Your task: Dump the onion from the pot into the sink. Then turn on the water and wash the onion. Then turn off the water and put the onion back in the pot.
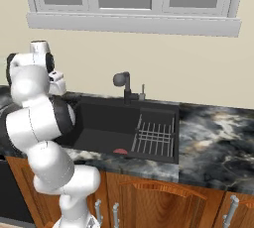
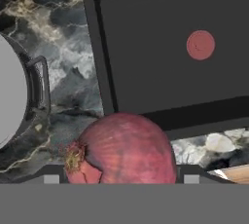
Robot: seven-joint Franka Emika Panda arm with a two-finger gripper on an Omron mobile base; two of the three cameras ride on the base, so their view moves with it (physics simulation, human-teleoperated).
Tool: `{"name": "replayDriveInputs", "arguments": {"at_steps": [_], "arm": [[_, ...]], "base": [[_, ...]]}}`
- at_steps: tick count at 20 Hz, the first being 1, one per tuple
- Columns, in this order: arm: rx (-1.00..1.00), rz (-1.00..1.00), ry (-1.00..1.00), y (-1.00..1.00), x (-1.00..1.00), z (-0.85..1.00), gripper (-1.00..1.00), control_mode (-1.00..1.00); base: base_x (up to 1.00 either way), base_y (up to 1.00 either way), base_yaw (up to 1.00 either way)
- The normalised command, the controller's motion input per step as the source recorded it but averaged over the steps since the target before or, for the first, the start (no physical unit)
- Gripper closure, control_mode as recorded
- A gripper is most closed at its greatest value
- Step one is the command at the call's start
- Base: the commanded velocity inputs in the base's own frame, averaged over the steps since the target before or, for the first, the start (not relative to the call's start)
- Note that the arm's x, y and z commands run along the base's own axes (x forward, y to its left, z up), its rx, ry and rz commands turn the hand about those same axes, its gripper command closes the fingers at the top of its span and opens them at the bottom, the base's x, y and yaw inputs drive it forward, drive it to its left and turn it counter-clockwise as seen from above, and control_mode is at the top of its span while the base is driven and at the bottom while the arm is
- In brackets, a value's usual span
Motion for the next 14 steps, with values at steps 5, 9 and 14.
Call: {"name": "replayDriveInputs", "arguments": {"at_steps": [5,9,14], "arm": [[-0.07,-0.25,0.32,-1.0,0.21,0.02,1.0,-1.0],[-0.02,-0.24,0.25,-0.79,0.37,-0.38,1.0,-1.0],[0.0,0.0,0.0,-0.08,0.18,-0.2,1.0,-1.0]], "base": [[0.0,0.0,0.0],[0.0,0.0,0.0],[0.0,0.0,0.0]]}}
